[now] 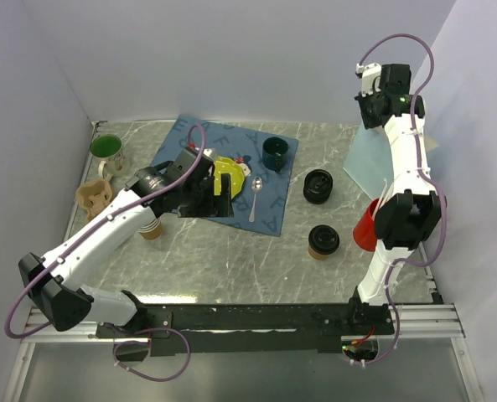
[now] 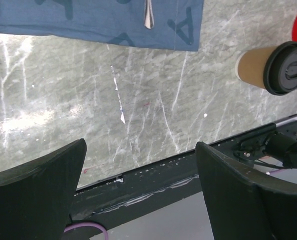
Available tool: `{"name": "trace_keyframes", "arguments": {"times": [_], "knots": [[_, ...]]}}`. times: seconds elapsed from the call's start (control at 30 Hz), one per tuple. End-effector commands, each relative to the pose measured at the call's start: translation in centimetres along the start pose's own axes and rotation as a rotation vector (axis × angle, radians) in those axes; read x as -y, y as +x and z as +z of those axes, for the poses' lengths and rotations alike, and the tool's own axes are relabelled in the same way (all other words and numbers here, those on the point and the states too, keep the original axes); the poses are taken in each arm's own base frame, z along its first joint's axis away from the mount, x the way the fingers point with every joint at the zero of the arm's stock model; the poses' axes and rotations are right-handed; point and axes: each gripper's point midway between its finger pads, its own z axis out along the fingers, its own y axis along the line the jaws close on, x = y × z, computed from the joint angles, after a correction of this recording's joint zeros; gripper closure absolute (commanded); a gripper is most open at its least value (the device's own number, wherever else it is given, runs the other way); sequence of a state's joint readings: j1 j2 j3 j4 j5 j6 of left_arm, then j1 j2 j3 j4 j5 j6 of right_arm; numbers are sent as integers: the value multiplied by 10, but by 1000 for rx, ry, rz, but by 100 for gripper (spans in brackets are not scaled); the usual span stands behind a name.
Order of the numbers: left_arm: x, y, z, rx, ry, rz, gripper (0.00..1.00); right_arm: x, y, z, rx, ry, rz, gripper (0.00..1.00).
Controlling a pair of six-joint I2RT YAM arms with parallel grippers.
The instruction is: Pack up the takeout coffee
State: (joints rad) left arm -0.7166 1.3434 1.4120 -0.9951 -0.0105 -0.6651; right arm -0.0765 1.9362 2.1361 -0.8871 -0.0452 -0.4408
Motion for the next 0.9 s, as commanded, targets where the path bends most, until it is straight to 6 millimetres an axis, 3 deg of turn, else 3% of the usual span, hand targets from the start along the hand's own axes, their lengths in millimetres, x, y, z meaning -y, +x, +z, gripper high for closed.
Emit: {"name": "trace_keyframes", "arguments": {"times": [0.0, 0.17, 0.3, 0.47, 0.87], "knots": [[-4, -16, -21, 85, -18, -2, 3, 26, -51, -50, 174, 113, -57, 100], [-18, -26, -30, 148, -83, -27, 3, 36, -73, -83, 255, 181, -106, 100], [-40, -25, -32, 143, -192, -52, 3, 36, -90, -124, 347, 198, -111, 100], [-72, -25, -35, 143, -353, -92, 3, 13, -106, -158, 417, 186, -157, 100], [-91, -35, -54, 208, -371, -168, 3, -19, -156, -249, 637, 300, -279, 100]]}}
